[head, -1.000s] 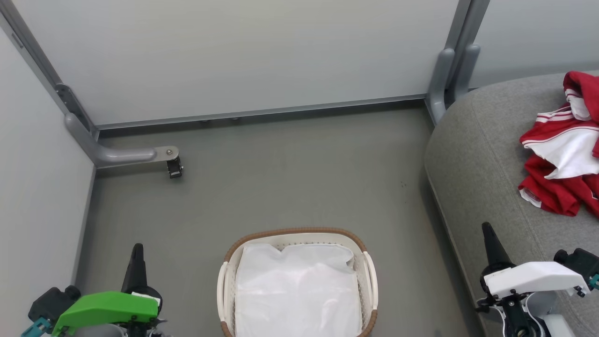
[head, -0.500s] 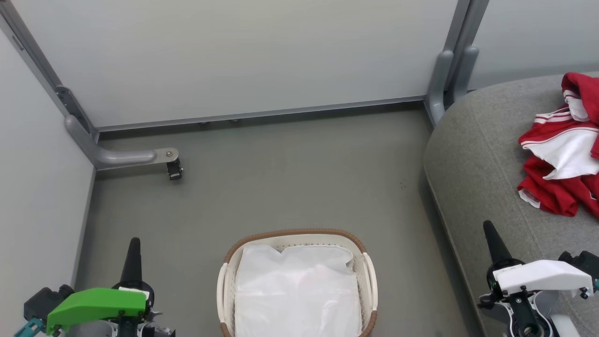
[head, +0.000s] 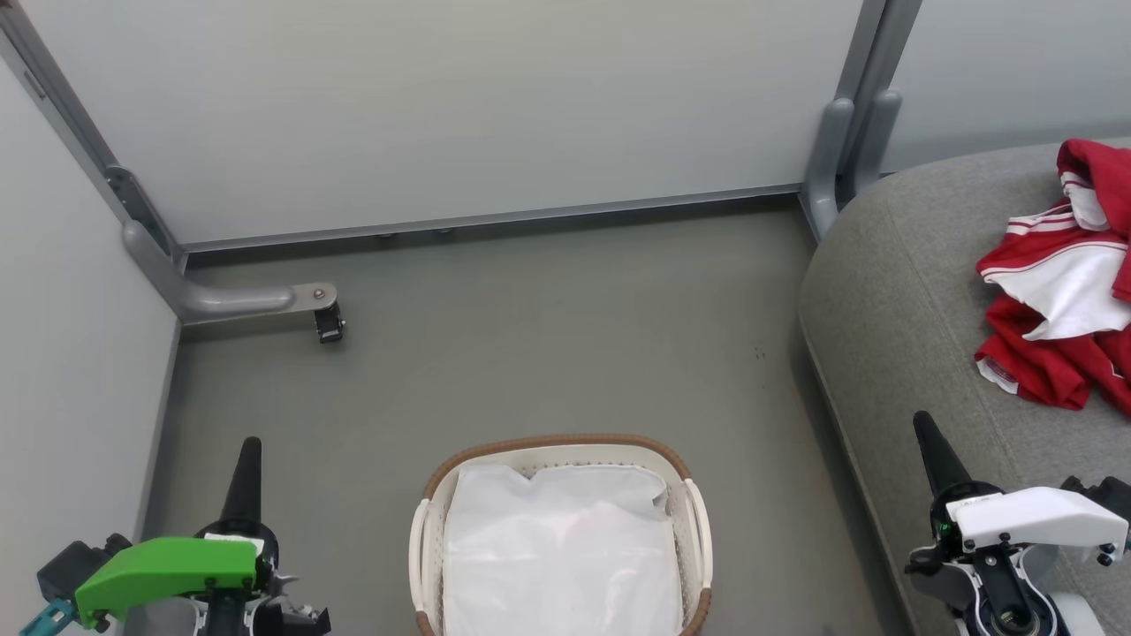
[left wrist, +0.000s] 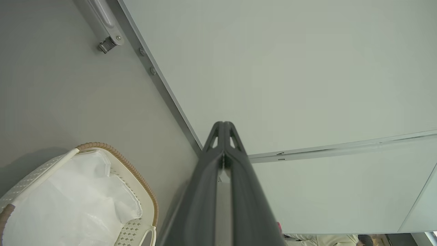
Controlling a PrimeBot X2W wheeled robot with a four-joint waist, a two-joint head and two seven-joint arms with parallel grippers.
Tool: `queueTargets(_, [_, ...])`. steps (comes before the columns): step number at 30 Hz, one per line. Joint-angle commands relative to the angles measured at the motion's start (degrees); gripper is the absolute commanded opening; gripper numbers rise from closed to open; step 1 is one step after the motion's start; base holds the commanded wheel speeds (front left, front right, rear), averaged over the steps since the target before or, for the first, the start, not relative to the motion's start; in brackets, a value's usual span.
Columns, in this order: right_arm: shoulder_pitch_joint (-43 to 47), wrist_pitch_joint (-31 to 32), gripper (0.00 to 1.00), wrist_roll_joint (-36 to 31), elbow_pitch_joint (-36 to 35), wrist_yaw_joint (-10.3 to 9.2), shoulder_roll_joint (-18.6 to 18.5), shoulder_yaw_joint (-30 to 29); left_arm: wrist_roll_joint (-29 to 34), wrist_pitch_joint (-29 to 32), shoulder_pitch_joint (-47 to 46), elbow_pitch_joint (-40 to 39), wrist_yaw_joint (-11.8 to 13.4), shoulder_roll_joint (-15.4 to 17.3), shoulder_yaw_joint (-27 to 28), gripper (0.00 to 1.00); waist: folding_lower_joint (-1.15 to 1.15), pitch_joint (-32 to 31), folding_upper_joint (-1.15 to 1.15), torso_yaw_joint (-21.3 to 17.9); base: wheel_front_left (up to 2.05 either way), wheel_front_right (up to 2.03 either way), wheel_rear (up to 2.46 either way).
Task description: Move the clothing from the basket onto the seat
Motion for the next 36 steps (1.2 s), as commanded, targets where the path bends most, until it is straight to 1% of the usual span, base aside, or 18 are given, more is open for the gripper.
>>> queueTargets(1, [-0.9,0.4,0.0,1.5,-0.5,-0.04,-0.3,-0.3,-1.5,0.3,-1.3,-0.5,-0.2,0.3,0.4,0.0,0.0,0.0,0.0,0.0,0.0,0.0,0.0])
queueTargets(16, [-0.9,2.2,0.0,8.7,-1.1,-0.03,-0.4,-0.9,-8.4,2.2,-2.0,-0.9,-0.7,0.4,1.3,0.0,0.0,-0.4,0.0,-0.1,0.0,0.0,0.0])
queueTargets(36, [-0.8,4.3,0.0,16.5,-1.6,-0.04,-0.4,-1.6,-15.8,4.2,-2.5,-1.2,-1.2,0.4,2.3,0.0,0.0,-0.8,0.0,-0.3,0.0,0.0,0.0])
